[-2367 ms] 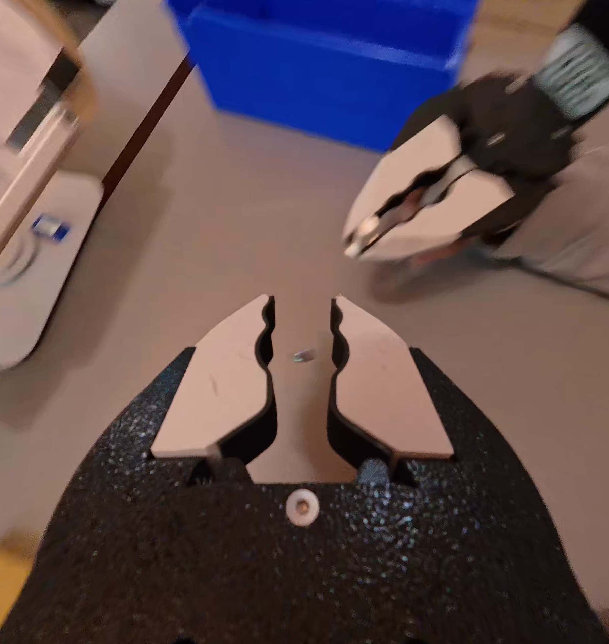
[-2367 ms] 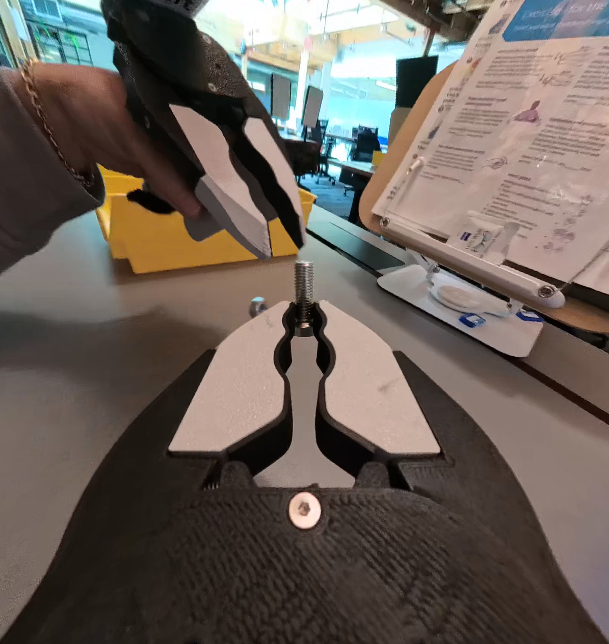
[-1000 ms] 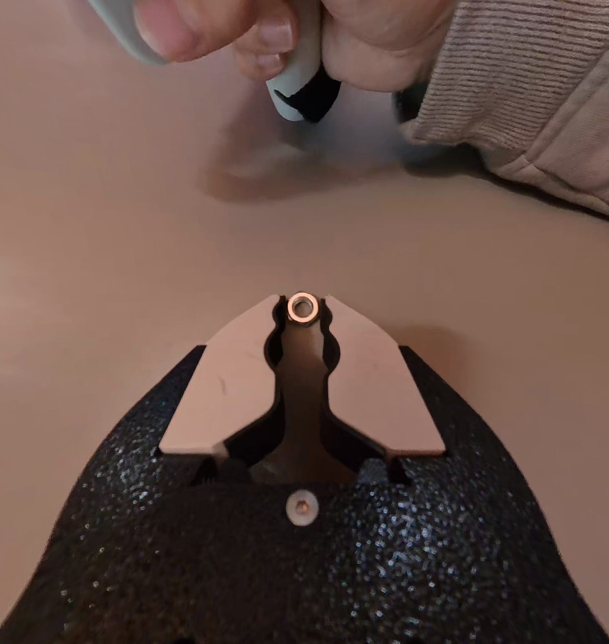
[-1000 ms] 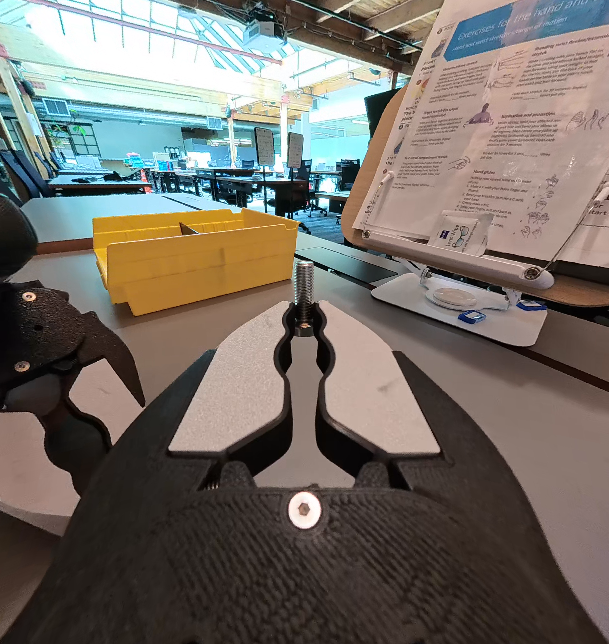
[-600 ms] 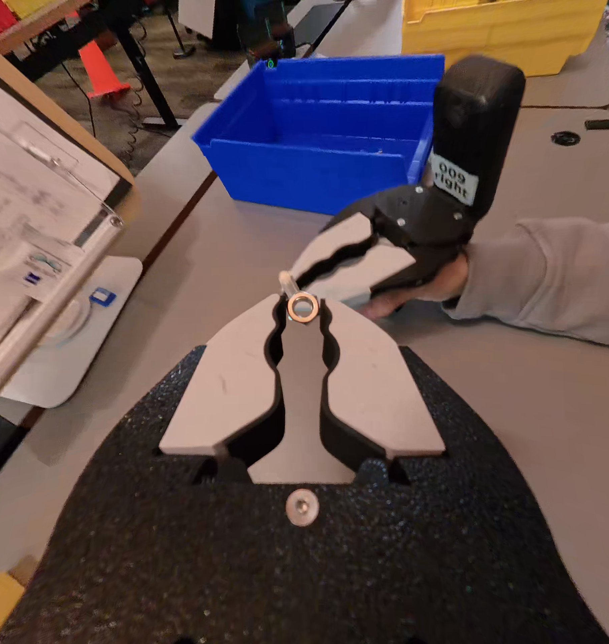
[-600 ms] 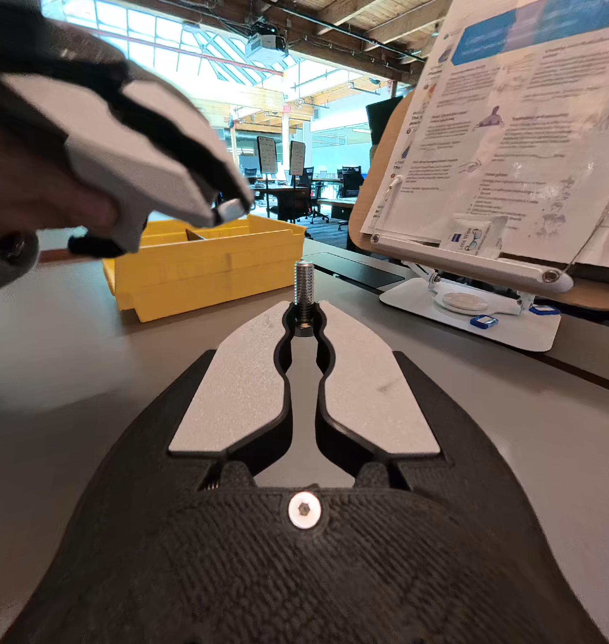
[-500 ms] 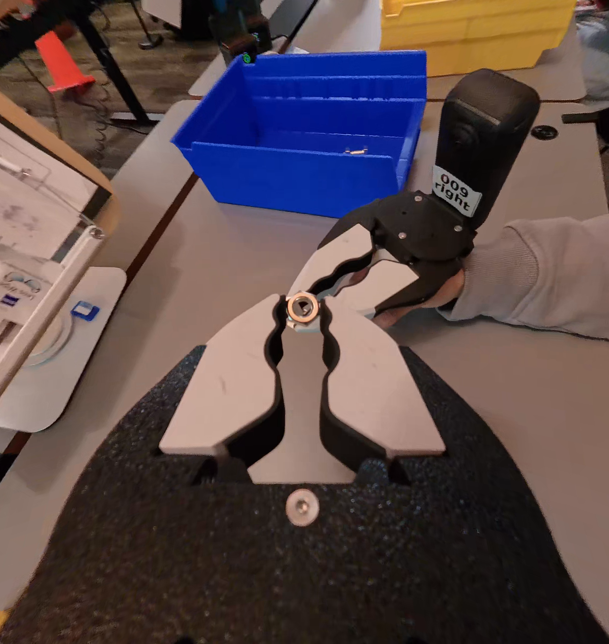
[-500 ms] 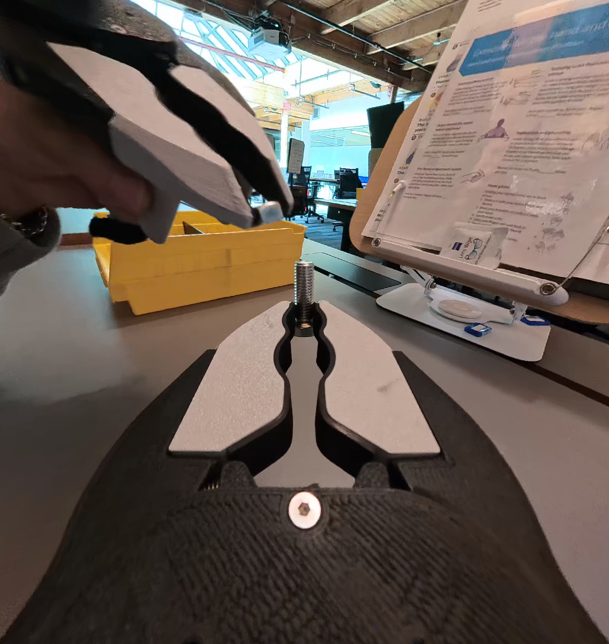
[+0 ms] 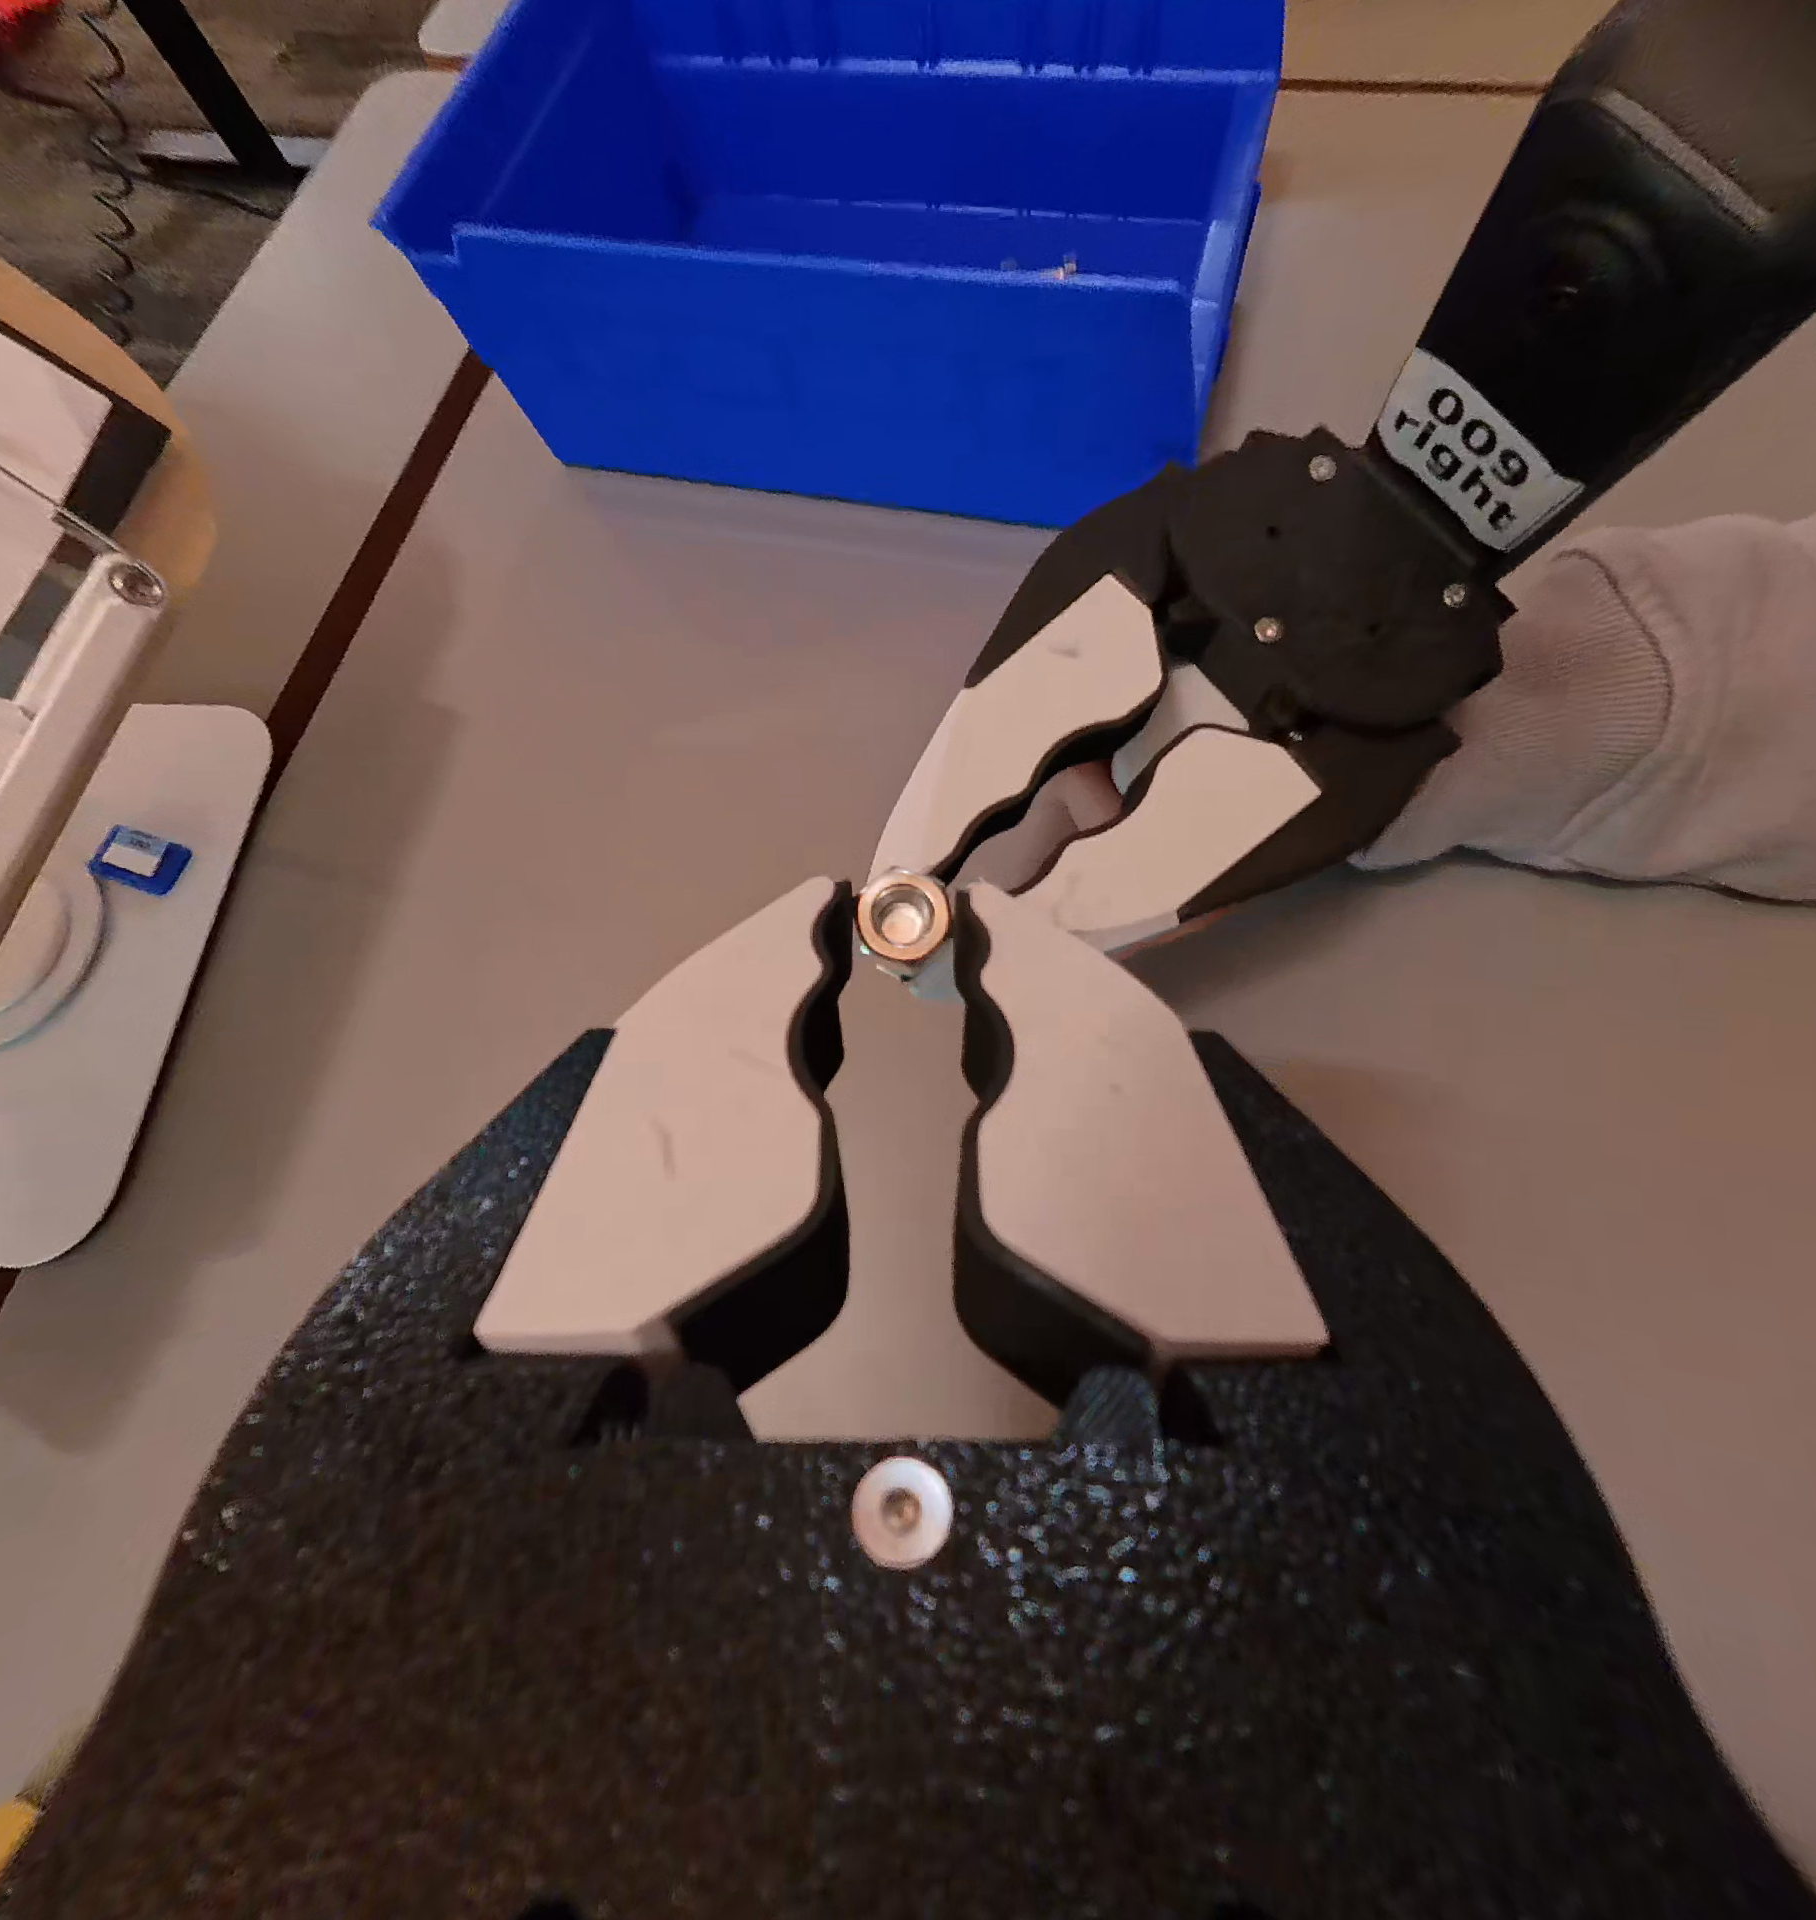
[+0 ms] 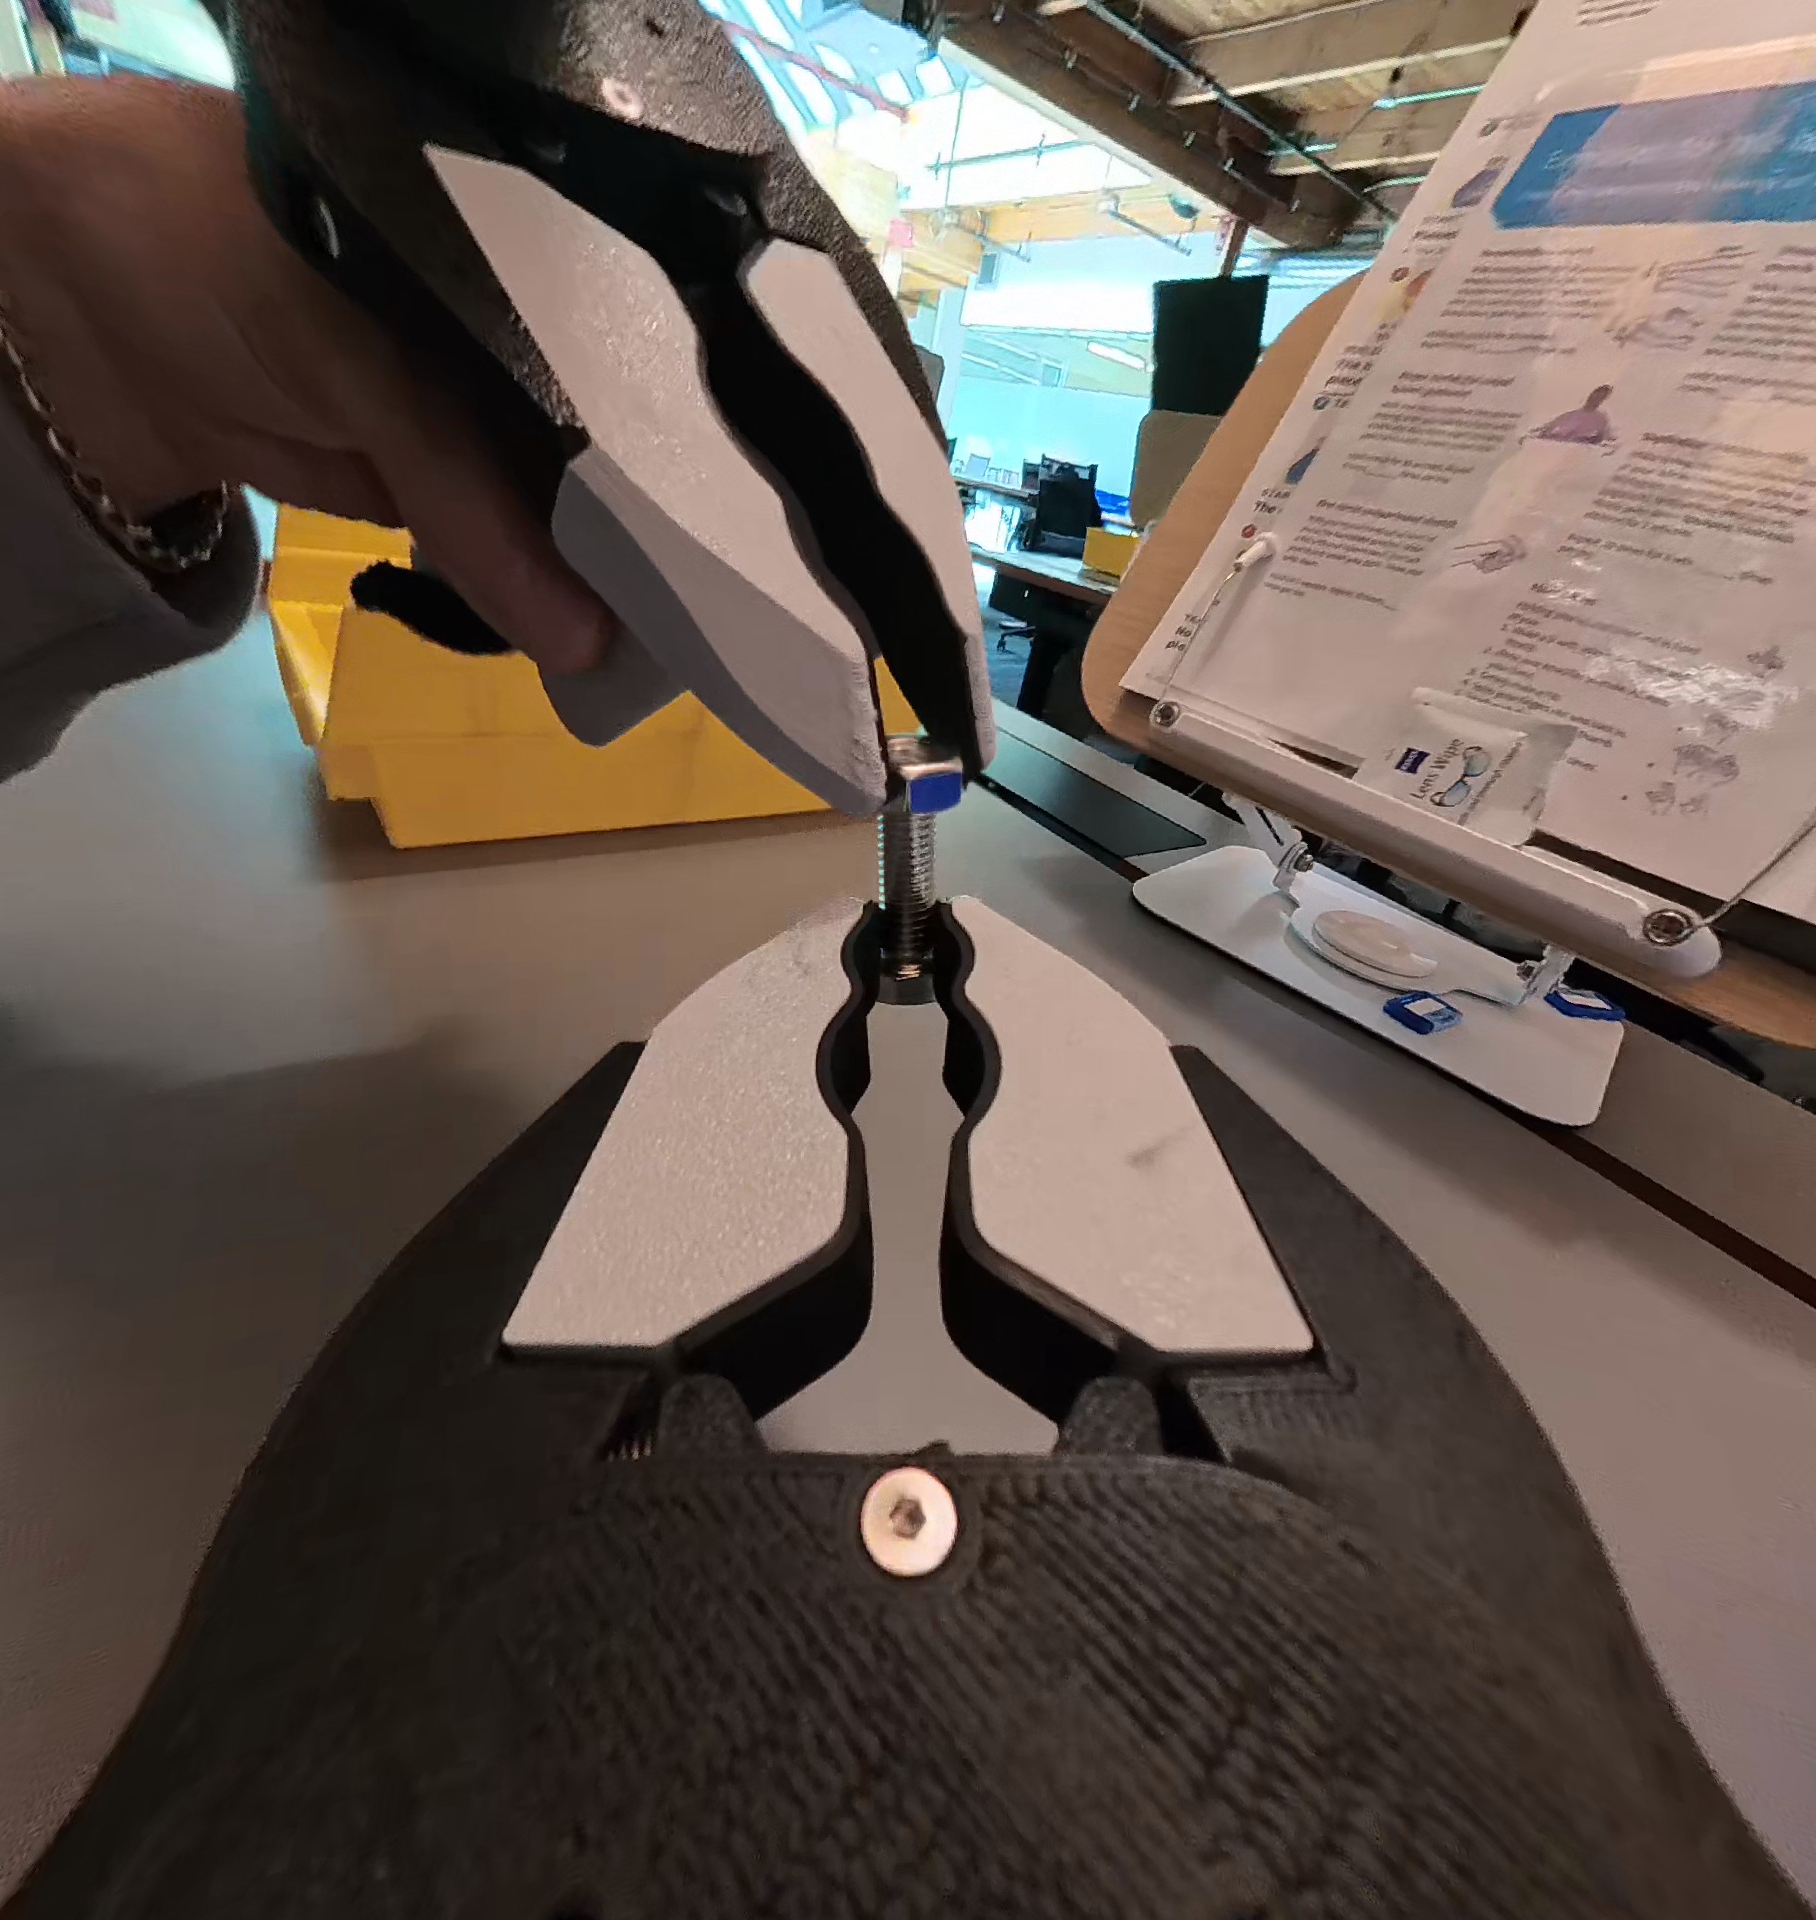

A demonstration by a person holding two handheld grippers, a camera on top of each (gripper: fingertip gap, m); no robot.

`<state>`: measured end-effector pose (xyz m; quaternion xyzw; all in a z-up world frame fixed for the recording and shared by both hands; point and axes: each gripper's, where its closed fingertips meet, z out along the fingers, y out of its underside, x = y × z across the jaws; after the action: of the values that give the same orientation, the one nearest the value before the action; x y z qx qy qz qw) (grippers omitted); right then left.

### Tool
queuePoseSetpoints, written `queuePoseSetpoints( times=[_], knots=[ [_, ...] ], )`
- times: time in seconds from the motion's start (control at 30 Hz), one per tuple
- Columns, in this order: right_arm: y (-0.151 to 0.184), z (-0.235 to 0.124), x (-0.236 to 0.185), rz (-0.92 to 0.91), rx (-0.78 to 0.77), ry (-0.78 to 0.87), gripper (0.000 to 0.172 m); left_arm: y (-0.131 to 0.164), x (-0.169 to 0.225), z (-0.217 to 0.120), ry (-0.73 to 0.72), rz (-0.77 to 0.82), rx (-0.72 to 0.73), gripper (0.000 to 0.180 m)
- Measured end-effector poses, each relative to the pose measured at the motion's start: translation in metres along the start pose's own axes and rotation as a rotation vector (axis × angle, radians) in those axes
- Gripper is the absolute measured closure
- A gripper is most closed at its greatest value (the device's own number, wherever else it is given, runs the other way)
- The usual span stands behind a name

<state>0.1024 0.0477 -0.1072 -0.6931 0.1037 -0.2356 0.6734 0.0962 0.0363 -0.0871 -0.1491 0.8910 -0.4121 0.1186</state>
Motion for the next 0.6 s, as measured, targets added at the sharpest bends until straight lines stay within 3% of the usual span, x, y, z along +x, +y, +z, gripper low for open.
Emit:
queuePoseSetpoints(
  times=[0.33, 0.6],
  knots=[
    [0.0, 0.003, -0.015, 0.092, 0.032, -0.114, 0.163, 0.008, 0.006, -0.007, 0.088, 0.0, 0.013, 0.162],
    [-0.003, 0.002, -0.013, 0.129, 0.05, -0.117, 0.163, 0.01, 0.004, -0.006, 0.07, 0.013, -0.001, 0.157]
  ],
)
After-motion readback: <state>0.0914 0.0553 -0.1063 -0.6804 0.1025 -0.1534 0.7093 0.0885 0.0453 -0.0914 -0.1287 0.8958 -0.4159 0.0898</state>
